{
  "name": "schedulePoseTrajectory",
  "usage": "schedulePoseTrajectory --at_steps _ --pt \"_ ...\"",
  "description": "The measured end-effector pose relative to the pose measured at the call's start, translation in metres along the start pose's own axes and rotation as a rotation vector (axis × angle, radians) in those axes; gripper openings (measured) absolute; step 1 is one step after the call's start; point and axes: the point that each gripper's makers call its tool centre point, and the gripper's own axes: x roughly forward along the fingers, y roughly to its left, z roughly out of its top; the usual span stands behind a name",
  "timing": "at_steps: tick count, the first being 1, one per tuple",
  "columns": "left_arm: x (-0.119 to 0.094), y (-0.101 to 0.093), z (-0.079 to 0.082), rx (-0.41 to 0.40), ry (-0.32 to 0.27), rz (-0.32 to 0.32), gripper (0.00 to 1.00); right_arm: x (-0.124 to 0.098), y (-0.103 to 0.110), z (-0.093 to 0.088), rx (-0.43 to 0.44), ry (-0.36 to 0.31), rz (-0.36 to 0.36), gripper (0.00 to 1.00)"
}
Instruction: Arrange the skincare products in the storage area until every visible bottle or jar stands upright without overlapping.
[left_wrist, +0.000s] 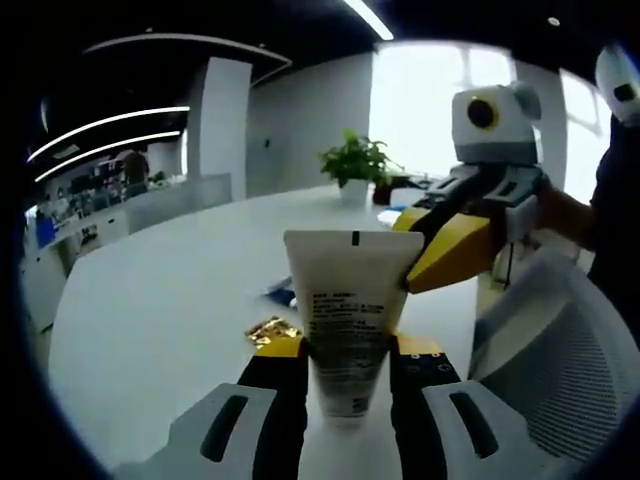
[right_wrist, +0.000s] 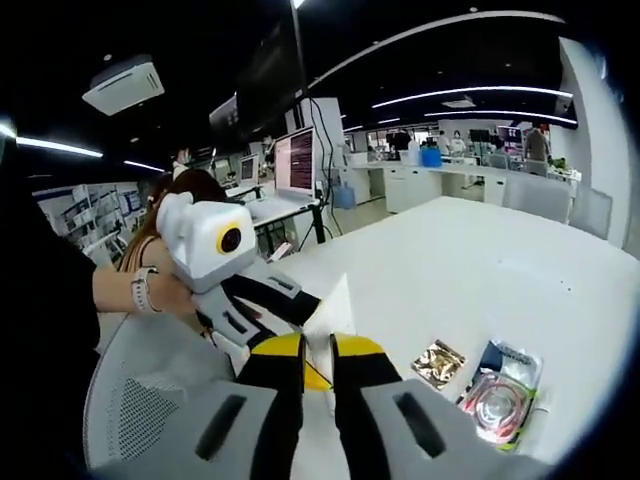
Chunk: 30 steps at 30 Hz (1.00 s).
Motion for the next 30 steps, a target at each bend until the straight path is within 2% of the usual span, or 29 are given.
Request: schedulePoseTrajectory --at_steps 8,11,14,22,30 --pt "0.002 -0.001 0.001 0.02 -0.007 0.006 0.29 -0.001 -0.002 0.0 -0.004 0.003 0.001 0.1" --pt "0.002 -0.003 0.001 0.066 0.003 0.005 0.29 -0.002 -0.002 -0.001 0.004 0.004 0.008 0.1" --pt "0.002 -0.001 0.001 0.063 0.008 0.003 0.3 -0.002 -0.002 -0.002 0.003 0.004 0.006 0.1" --pt "-0.004 0.004 0.005 0.075 0.028 0.047 0.35 -0.001 -0.002 -0.003 0.006 0.005 0.01 0.09" --pt "-0.012 0.004 0.01 0.078 0.045 0.072 0.36 -0.002 -0.005 -0.004 0.02 0.002 0.012 0.09"
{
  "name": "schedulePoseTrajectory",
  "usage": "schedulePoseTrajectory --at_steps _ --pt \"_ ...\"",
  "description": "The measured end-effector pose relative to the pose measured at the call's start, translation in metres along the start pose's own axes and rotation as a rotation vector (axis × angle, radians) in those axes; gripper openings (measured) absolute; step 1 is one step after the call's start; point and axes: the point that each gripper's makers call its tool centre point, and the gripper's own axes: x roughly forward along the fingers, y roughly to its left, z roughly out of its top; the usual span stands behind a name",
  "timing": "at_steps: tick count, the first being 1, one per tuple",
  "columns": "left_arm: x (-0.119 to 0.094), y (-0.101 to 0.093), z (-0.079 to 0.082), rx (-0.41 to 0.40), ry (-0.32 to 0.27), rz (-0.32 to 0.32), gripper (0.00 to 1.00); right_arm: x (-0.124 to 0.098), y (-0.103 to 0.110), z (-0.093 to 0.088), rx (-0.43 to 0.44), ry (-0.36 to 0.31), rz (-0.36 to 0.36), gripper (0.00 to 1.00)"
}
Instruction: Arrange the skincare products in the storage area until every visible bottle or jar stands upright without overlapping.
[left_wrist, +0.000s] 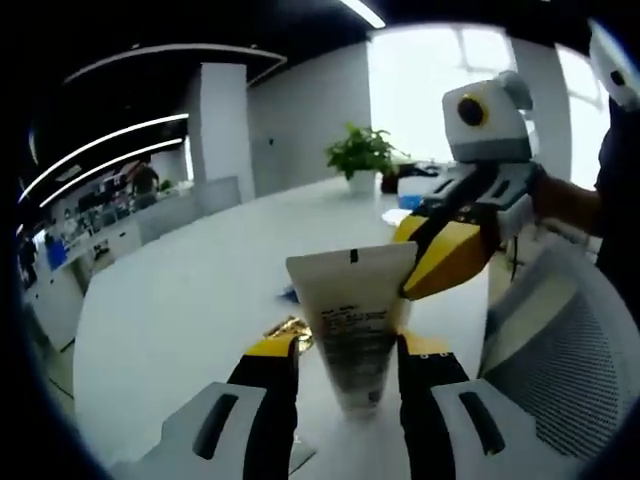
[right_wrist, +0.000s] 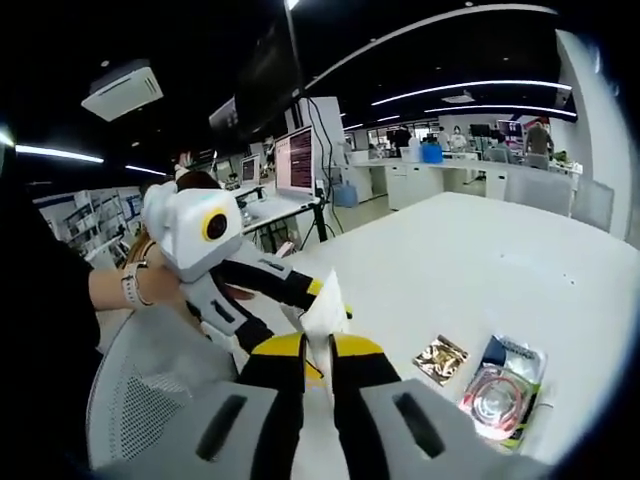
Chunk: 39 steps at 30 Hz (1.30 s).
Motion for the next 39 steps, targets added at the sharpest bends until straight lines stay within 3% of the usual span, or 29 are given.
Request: schedulePoseTrajectory --at_steps 7,12,22,28,39 --pt "-0.013 -0.001 -0.001 -0.001 0.03 0.051 0.36 0.0 -0.001 -0.003 0.0 0.009 0.003 0.09" --pt "-0.017 -0.01 -0.005 0.012 0.065 0.041 0.35 0.001 -0.002 -0.007 0.005 0.019 0.003 0.1" --pt "-0.007 -0.023 -0.007 -0.021 0.073 -0.001 0.28 -0.001 -0.001 -0.011 0.017 0.02 0.006 0.09" --pt "-0.003 -0.019 -0.009 -0.011 0.081 0.002 0.3 0.002 0.002 -0.009 0.015 0.013 0.017 0.09" --pt "0.004 -0.013 -0.004 -0.006 0.089 0.014 0.24 0.008 0.001 -0.003 0.017 0.008 0.029 0.09"
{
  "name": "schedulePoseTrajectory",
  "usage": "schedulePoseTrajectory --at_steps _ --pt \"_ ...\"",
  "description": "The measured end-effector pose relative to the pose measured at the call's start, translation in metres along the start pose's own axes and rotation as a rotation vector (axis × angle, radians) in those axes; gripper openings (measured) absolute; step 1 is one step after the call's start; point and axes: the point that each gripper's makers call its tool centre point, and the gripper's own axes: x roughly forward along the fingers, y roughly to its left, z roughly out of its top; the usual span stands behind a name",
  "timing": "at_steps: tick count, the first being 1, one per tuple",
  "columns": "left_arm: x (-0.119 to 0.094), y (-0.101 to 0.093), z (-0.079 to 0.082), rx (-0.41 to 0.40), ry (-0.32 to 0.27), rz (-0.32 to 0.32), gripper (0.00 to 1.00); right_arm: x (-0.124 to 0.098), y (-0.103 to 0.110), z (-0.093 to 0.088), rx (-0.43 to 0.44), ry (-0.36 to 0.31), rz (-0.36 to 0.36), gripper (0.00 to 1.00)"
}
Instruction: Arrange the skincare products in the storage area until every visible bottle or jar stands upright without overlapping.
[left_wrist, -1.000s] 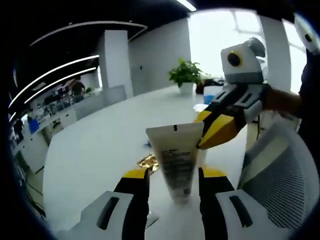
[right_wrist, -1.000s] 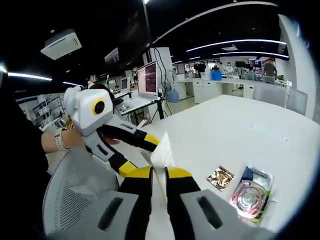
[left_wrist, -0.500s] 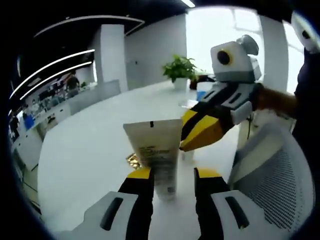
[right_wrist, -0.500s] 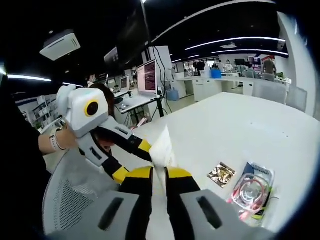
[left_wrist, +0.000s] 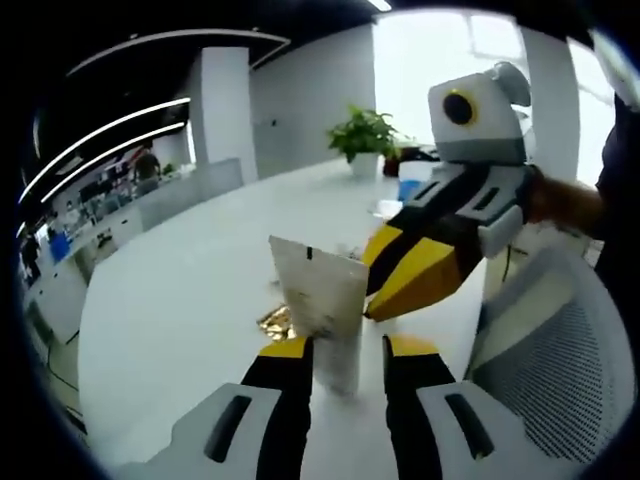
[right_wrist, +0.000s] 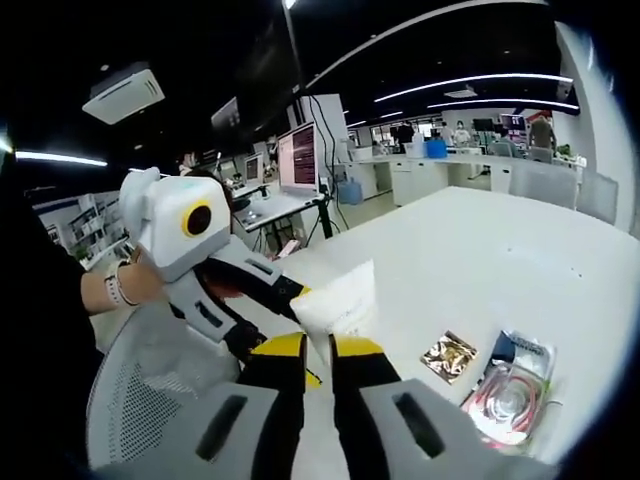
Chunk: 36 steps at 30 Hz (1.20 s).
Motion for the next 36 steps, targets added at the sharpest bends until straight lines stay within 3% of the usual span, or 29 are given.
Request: schedulePoseTrajectory --at_steps 11,22,26,33,36 --pt "0.014 -0.002 0.006 -0.003 -0.02 -0.016 0.22 0.001 -0.003 0.007 -0.003 -0.013 0.001 0.08" --pt "0.017 0.008 0.004 -0.021 -0.017 -0.03 0.12 -0.002 -0.005 0.009 0.004 -0.021 -0.005 0.09" --pt "0.019 0.008 0.002 -0.03 -0.02 -0.039 0.12 -0.011 -0.006 0.013 0.006 -0.038 -0.021 0.09" --pt "0.022 0.008 -0.004 -0.034 0.005 -0.067 0.13 -0.044 -0.023 0.021 -0.004 -0.068 -0.114 0.14" --pt "0.024 0.008 -0.007 -0.033 0.015 -0.078 0.14 -0.06 -0.033 0.029 0.025 -0.119 -0.158 0.18"
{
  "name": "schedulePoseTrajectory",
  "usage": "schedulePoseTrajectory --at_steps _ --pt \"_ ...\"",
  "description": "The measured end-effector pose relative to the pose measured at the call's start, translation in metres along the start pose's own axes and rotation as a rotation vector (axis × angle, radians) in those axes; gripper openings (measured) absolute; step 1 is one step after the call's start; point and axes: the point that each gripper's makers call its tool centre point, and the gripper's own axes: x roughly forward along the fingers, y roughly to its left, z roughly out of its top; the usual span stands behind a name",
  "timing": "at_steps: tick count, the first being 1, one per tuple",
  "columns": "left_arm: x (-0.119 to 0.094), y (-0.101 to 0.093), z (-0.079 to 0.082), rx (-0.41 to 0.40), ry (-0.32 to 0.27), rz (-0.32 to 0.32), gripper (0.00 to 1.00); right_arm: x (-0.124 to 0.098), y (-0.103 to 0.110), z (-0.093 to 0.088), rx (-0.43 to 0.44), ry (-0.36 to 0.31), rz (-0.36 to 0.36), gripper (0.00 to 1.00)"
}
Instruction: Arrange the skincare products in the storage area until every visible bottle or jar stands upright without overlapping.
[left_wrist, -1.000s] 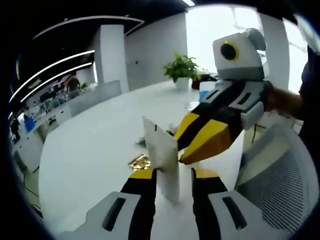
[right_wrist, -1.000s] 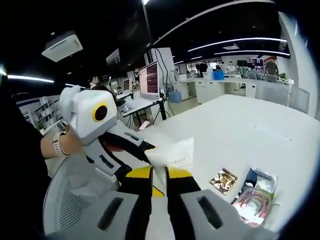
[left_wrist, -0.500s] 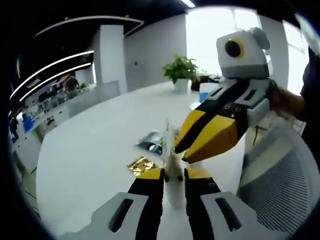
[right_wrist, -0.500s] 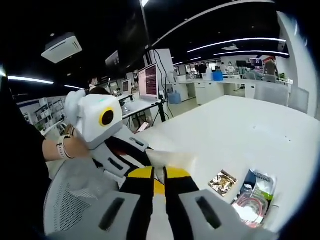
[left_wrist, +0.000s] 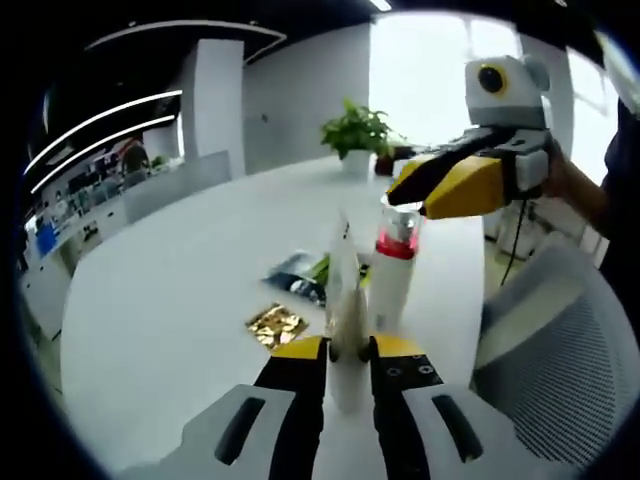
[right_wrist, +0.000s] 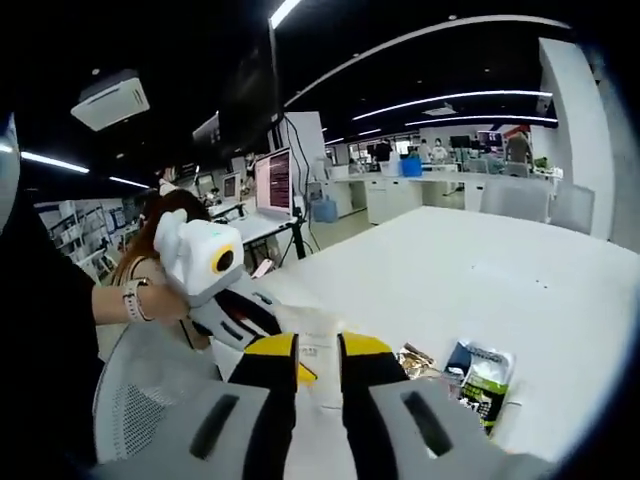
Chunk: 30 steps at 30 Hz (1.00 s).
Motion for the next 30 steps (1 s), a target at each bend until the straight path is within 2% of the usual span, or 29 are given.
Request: schedulePoseTrajectory --at_steps 2,4,12,20,23,26,27,30 --pt "0.002 0.001 -0.003 0.001 0.006 -0.006 0.14 -0.008 -0.011 0.008 0.017 -0.038 -0.038 0.21" --pt "0.004 0.001 -0.007 0.0 0.02 -0.013 0.14 -0.014 -0.021 0.009 0.017 -0.045 -0.065 0.26" --pt "0.011 0.0 -0.021 0.025 0.085 -0.036 0.16 -0.027 -0.046 -0.01 0.019 0.0 -0.129 0.37" --pt "0.013 0.001 -0.025 0.045 0.096 -0.079 0.16 -0.033 -0.055 -0.033 0.051 0.04 -0.138 0.43" --pt "0.014 0.001 -0.024 0.097 0.095 -0.109 0.15 -0.033 -0.057 -0.042 0.054 0.063 -0.141 0.48" --pt "0.017 0.001 -0.026 0.113 0.101 -0.132 0.15 -0.033 -0.058 -0.047 0.059 0.078 -0.141 0.48" --pt "0.019 -0.001 -0.028 0.143 0.108 -0.166 0.15 -0.034 -0.059 -0.048 0.061 0.078 -0.143 0.48" --pt "0.025 -0.001 -0.037 0.17 0.147 -0.199 0.16 -0.034 -0.06 -0.051 0.068 0.084 -0.144 0.48"
